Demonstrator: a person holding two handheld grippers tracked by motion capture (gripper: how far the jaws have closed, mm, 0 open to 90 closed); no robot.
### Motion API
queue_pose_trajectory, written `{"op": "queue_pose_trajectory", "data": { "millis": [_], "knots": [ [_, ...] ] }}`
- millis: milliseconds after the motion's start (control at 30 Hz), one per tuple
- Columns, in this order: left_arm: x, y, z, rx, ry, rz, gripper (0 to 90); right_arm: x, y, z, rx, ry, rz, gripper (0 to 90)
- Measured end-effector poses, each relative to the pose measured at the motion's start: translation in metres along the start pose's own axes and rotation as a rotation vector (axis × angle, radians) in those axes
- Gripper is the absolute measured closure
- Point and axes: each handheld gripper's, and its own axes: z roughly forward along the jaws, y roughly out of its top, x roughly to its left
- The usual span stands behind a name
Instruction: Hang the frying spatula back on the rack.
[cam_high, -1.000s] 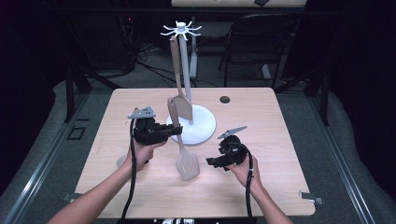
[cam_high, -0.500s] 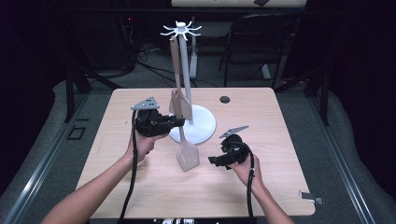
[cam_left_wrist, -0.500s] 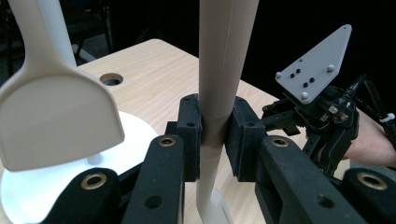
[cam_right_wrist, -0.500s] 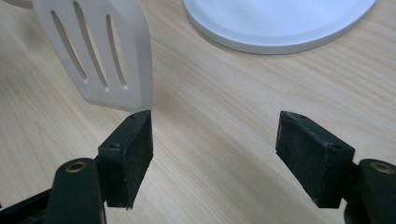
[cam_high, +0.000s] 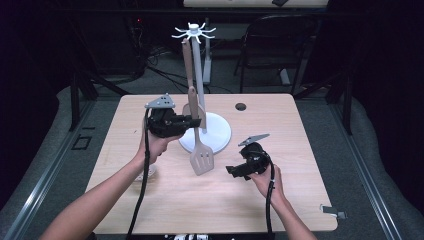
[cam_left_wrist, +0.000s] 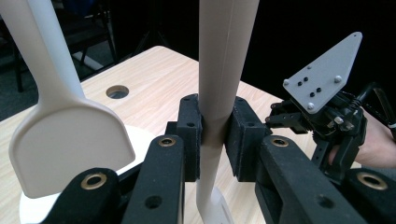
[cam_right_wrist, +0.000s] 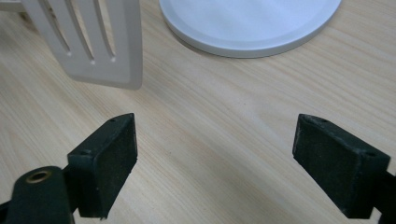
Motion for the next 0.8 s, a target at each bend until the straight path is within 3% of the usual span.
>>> {"op": "queue_pose_trajectory", "data": {
  "millis": [800],
  "knots": [
    [0.01, 0.04, 0.011, 0.056, 0.011, 0.052, 77.1, 0.0, 0.0, 0.002, 0.016, -0.006, -0.008, 12.7]
  ]
}}
